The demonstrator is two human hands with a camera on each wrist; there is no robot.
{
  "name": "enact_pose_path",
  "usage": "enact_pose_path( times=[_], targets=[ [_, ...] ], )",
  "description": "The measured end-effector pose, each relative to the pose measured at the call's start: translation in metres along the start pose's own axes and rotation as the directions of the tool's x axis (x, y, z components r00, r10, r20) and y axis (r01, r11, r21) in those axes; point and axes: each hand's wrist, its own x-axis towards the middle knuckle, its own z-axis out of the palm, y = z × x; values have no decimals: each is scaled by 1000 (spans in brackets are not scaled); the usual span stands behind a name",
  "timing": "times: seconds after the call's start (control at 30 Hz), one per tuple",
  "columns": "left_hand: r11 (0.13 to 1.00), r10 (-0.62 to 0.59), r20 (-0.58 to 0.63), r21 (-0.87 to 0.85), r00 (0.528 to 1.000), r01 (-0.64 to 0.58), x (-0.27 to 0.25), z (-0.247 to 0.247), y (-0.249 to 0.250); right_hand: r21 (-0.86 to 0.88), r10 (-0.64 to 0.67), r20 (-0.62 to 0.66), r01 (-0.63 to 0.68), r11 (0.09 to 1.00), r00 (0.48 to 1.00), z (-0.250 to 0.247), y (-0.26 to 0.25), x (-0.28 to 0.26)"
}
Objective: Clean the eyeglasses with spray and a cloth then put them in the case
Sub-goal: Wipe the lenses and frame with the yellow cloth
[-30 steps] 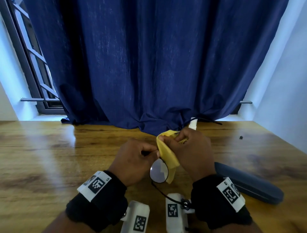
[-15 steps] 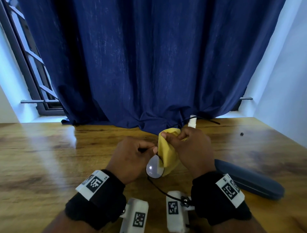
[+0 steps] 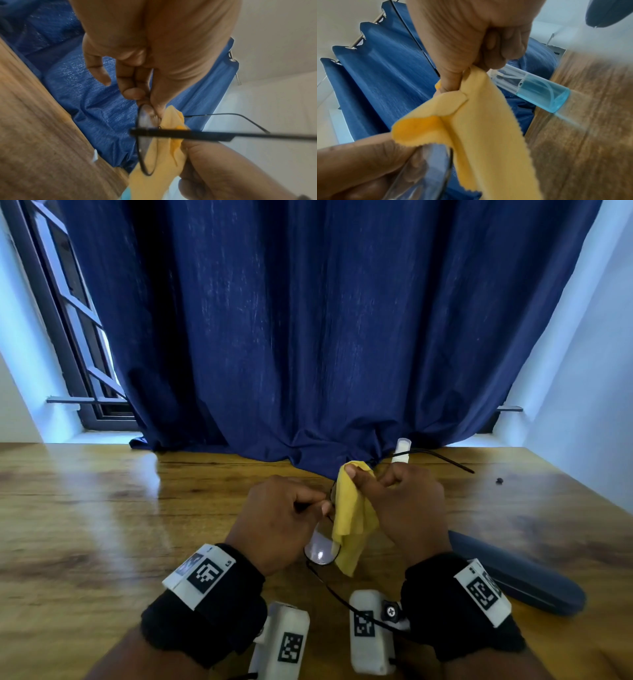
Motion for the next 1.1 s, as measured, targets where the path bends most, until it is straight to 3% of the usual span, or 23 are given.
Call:
enact_pose_path(
  times=[0.1,0.5,0.7,0.87,1.1],
  targets=[
    [1000,-9,-14,-8,1000,9,0,-1,-1,0,6,-13,-6,1000,1000,-1,3,2],
    [998,-59,-57,-24,997,58,-2,-1,-2,103,66,207,-88,991,976,-4,6,5],
    [999,-32,1,-24,999,32,0,-2,-3,142,60,166,-84,986,984,-3,4,4],
    [999,31,7,8,999,-32,0,3,-5,92,1,196,-19,996,981,4,3,1],
    [1000,1,-60,1,998,-1,-1,-2,-6,3,24,280,-26,1000,960,-1,4,0]
  ],
)
